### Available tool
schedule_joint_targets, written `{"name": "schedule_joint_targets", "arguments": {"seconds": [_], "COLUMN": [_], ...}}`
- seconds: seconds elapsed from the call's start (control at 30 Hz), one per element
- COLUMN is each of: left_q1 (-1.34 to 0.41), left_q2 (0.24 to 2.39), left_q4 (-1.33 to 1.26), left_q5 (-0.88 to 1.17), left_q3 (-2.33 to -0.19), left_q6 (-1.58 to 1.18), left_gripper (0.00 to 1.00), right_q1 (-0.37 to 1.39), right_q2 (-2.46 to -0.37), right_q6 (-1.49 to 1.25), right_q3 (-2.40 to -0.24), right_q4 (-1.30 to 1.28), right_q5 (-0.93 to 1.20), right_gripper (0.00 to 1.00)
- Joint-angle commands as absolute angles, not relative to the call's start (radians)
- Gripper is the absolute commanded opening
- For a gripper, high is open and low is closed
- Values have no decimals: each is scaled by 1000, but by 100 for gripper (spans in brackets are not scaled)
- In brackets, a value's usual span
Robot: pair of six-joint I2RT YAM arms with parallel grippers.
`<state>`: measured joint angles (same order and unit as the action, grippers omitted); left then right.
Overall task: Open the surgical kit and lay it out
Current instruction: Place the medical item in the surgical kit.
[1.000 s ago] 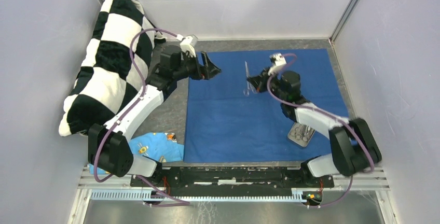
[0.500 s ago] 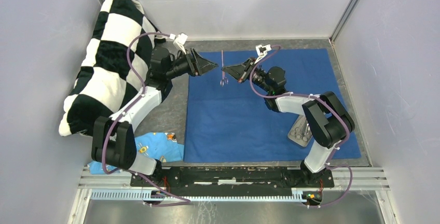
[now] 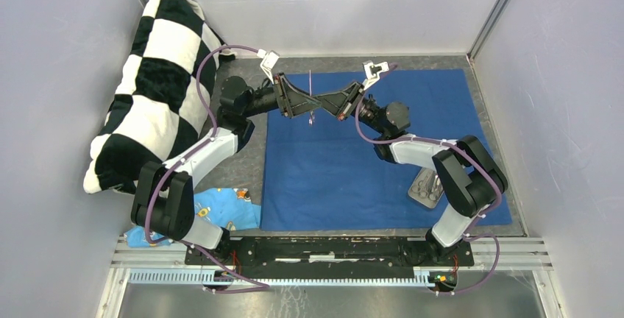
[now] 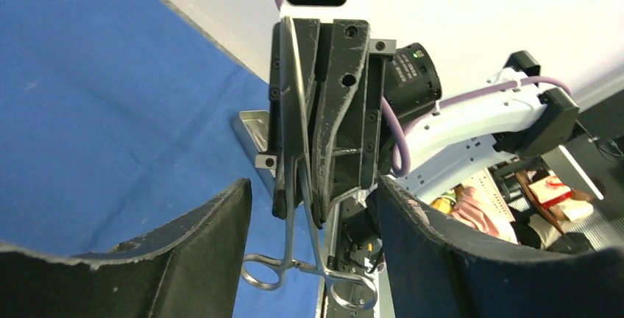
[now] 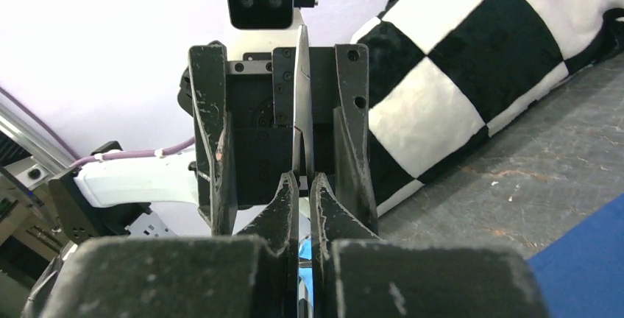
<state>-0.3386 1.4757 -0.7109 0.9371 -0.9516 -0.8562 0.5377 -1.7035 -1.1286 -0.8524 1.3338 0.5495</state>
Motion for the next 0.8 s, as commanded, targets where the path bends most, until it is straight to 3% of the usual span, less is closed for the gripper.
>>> {"name": "schedule_joint_targets", "arguments": {"seconds": [0.0, 0.13, 0.23, 0.4, 0.53, 0.77], "left_q1": [-347, -347, -346, -346, -347, -355], "left_q2": [1440, 1440, 1440, 1453, 1467, 1492], "left_q4": [-810, -821, -830, -844, -888, -935], "left_q5": [985, 988, 994, 997, 1007, 1018], "left_q3": [-948, -946, -945, -948, -944, -942], "left_q6": [-903, -913, -918, -936, -966, -1013], "left_gripper": [70, 85, 88, 68, 61, 63], "right_q1": [537, 519, 502, 492, 495, 500], "right_q2": [-1660, -1645, -1638, -1657, -1685, -1709], "right_q6": [-1174, -1199, -1208, -1230, -1252, -1280], "right_q3": [-841, -820, -802, -808, -823, -838], "right_q4": [1447, 1480, 1488, 1511, 1534, 1569], "right_q5": [575, 569, 562, 577, 584, 595], "right_gripper": [0, 0, 0, 0, 0, 0]}}
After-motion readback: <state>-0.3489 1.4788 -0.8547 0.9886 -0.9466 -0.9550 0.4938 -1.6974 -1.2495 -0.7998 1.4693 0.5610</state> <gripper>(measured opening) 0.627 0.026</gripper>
